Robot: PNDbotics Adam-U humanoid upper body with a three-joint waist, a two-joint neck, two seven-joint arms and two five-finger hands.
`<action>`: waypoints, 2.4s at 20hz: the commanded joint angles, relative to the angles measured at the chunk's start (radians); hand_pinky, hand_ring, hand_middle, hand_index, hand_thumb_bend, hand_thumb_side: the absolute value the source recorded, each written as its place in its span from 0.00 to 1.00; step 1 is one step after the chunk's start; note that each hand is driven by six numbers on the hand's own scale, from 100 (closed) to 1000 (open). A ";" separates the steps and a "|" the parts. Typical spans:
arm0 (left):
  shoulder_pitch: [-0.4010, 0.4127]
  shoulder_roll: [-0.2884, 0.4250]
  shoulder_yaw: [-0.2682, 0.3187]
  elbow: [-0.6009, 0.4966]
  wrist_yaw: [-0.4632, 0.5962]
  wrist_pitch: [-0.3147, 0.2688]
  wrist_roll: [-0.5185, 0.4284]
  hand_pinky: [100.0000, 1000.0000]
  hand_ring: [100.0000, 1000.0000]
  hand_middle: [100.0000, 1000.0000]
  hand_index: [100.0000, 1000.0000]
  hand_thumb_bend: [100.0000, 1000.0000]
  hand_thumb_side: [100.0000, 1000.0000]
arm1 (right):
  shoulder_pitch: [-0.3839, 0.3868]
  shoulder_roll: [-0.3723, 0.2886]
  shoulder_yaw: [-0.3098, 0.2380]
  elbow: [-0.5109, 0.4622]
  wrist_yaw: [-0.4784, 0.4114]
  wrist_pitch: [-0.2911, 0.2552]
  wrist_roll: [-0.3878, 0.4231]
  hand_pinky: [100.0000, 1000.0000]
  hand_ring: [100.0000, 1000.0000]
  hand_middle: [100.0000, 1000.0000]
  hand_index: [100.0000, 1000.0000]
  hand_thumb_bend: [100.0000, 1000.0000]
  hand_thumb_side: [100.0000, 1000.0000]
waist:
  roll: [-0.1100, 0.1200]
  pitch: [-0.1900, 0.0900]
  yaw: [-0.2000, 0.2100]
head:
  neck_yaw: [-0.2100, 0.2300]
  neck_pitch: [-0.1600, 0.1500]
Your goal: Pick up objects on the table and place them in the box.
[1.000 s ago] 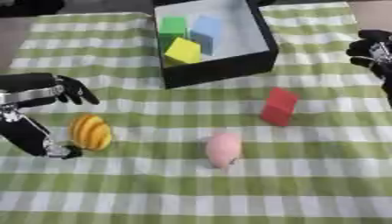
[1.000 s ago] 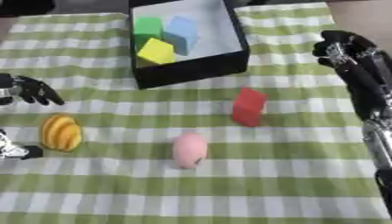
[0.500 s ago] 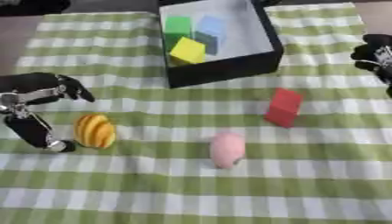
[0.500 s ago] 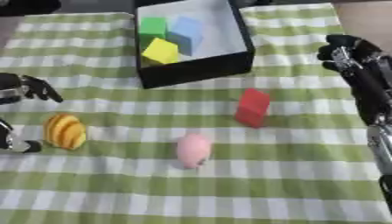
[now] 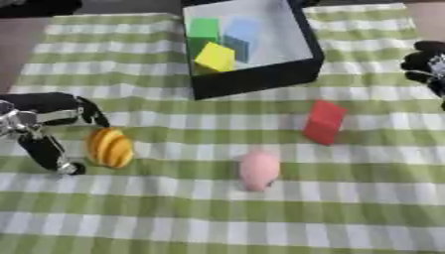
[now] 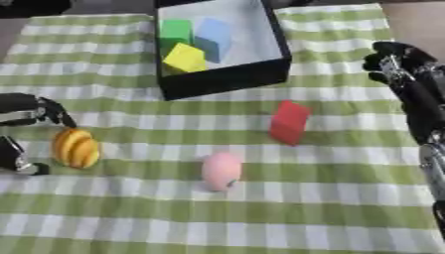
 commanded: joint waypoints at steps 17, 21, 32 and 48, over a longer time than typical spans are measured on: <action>-0.010 0.067 0.075 -0.199 0.048 0.042 0.123 0.70 0.67 0.56 0.55 0.03 0.00 | -0.008 -0.023 -0.009 -0.010 0.000 -0.004 0.002 0.82 0.74 0.61 0.75 0.00 0.51 | -0.007 -0.015 0.002 | -0.010 0.003; -0.049 0.083 0.142 -0.320 0.122 0.098 0.142 0.69 0.67 0.55 0.55 0.01 0.00 | -0.007 -0.029 -0.011 -0.011 -0.003 -0.005 0.000 0.82 0.74 0.61 0.75 0.00 0.51 | -0.002 -0.022 0.008 | -0.024 0.003; -0.338 -0.102 0.167 -0.147 0.110 0.156 0.143 0.69 0.66 0.54 0.53 0.00 0.00 | -0.015 -0.039 -0.008 -0.014 -0.016 -0.009 0.001 0.82 0.74 0.61 0.75 0.00 0.50 | 0.003 -0.042 -0.006 | -0.046 -0.004; -0.610 -0.521 0.286 0.591 -0.288 -0.021 0.358 0.69 0.65 0.54 0.52 0.00 0.00 | -0.064 -0.024 0.007 -0.027 -0.033 -0.008 0.012 0.82 0.74 0.61 0.75 0.00 0.49 | -0.012 -0.016 -0.066 | 0.032 -0.043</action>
